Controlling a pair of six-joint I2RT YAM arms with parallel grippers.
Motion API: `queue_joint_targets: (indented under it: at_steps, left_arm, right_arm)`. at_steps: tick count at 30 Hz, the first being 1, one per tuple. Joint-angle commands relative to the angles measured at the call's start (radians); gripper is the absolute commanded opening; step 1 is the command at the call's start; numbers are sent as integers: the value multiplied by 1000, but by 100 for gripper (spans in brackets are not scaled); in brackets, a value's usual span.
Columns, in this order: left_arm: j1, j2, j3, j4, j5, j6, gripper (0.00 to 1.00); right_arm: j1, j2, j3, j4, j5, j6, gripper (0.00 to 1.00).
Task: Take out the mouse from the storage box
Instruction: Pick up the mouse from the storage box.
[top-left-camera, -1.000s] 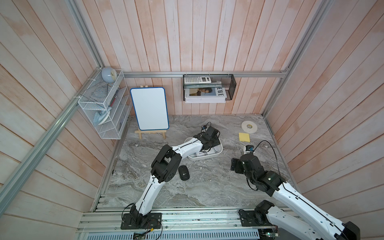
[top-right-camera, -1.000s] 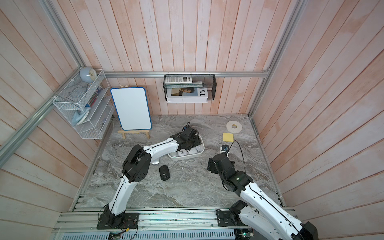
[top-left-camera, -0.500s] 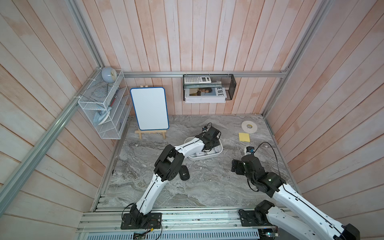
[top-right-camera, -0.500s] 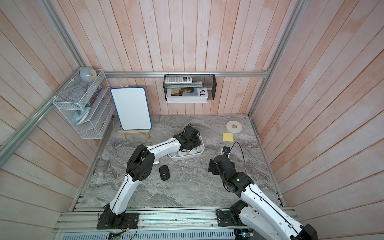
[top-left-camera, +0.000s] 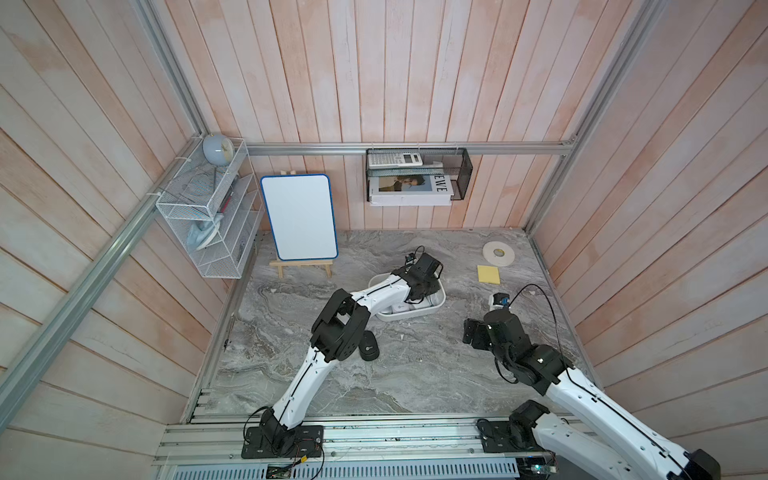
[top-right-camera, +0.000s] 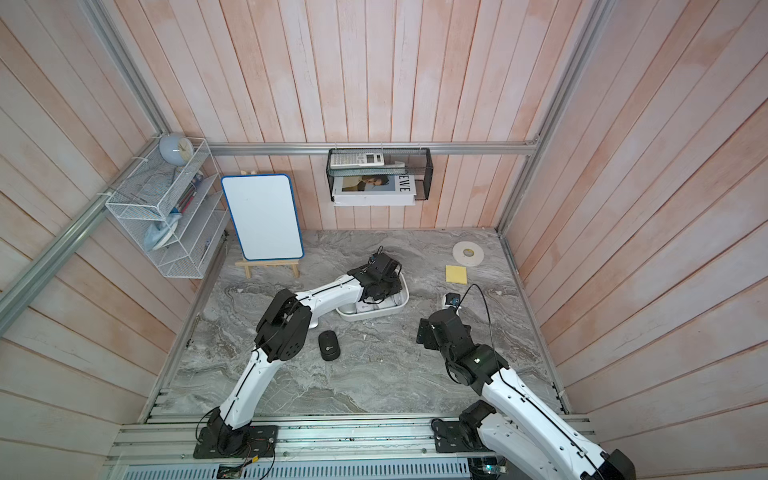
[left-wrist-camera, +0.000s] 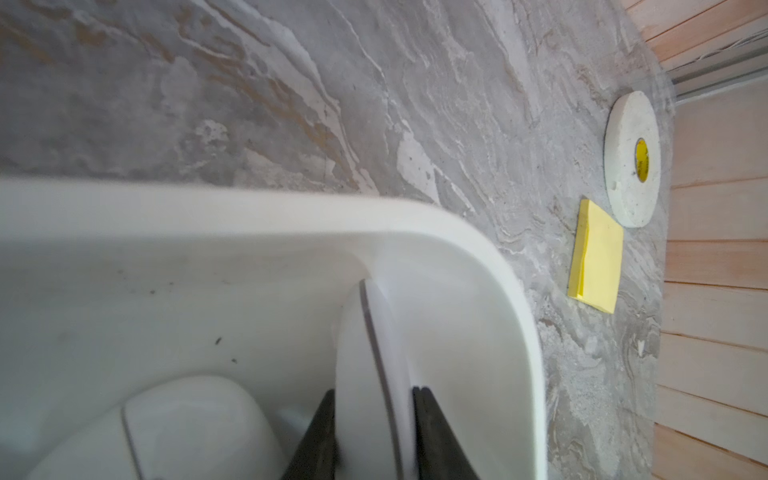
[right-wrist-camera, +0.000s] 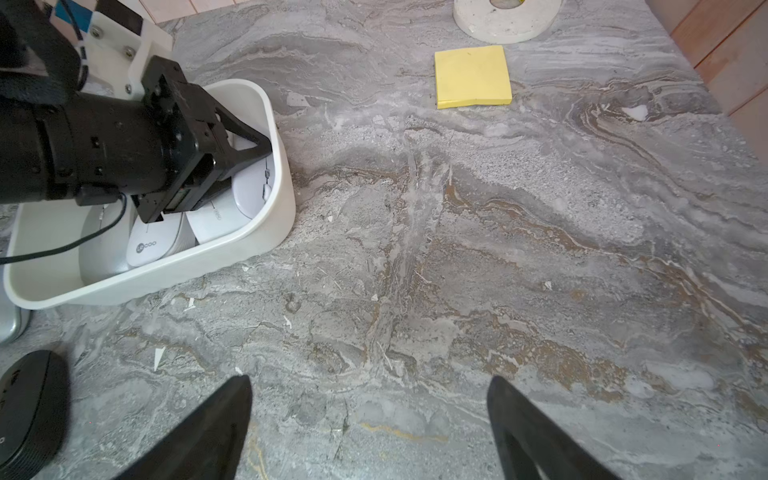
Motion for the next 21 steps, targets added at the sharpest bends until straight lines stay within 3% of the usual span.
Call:
queue_joint_targets:
  at_steps: [1,10,21]
  left_arm:
    - [-4,-46,-41,-10,-18,32,20]
    - [12,-328,-288,99,-19,146,13]
    - [76,-678,-673,257,111,204,13]
  right_arm:
    - [-3,-7,17,-25,-8,6,92]
    - [-6,11,48,-27,-24,4,92]
    - [-6,68,84,-19,-71,13,92]
